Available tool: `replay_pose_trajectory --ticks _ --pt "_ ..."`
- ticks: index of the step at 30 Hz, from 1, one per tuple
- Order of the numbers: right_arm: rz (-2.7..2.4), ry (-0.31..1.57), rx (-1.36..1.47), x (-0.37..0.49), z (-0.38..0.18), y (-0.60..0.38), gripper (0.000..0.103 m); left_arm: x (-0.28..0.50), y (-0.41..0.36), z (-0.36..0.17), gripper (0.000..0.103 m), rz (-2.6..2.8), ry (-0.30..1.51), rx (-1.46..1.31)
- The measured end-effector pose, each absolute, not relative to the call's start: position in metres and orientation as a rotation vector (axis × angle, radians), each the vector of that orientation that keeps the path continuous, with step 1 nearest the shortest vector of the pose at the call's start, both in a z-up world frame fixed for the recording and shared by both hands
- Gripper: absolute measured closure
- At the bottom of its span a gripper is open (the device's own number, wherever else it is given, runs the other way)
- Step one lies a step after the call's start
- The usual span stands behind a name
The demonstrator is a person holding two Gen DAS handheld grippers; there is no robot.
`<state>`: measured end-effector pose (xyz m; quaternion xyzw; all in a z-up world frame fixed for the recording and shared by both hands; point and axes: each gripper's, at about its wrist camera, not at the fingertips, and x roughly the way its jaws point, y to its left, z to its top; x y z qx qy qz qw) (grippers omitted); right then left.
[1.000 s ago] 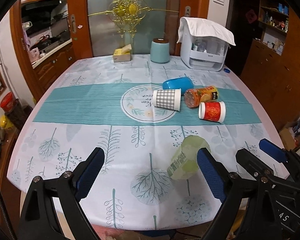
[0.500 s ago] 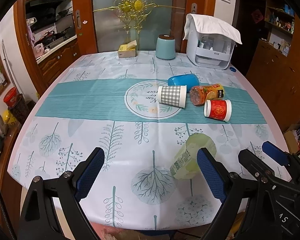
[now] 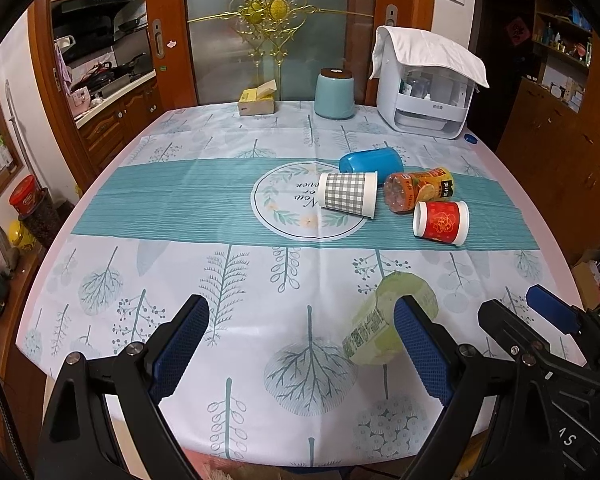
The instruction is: Flip cup upright
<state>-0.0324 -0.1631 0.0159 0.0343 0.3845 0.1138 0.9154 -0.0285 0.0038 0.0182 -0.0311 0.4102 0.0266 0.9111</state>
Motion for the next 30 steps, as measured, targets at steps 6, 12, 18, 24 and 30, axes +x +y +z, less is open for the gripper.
replay_pose_trajectory --ticks 6,12,18,24,30 --pt "0.234 0.797 0.074 -0.0302 0.0148 -0.1642 0.032 -0.0275 0.0037 0.0177 0.010 0.054 0.848 -0.064" --pt "0.234 0.800 0.075 -0.0281 0.0124 -0.1641 0.032 -0.0257 0.0050 0.0169 0.010 0.055 0.850 -0.062" --pt "0.234 0.804 0.077 -0.0269 0.0097 -0.1636 0.032 -0.0255 0.0047 0.0171 0.010 0.056 0.848 -0.062" --pt "0.236 0.809 0.080 -0.0263 0.0070 -0.1620 0.032 -0.0244 0.0057 0.0163 0.010 0.055 0.850 -0.064" --pt "0.237 0.808 0.081 -0.0265 0.0065 -0.1616 0.032 -0.0234 0.0070 0.0156 0.010 0.055 0.853 -0.064"
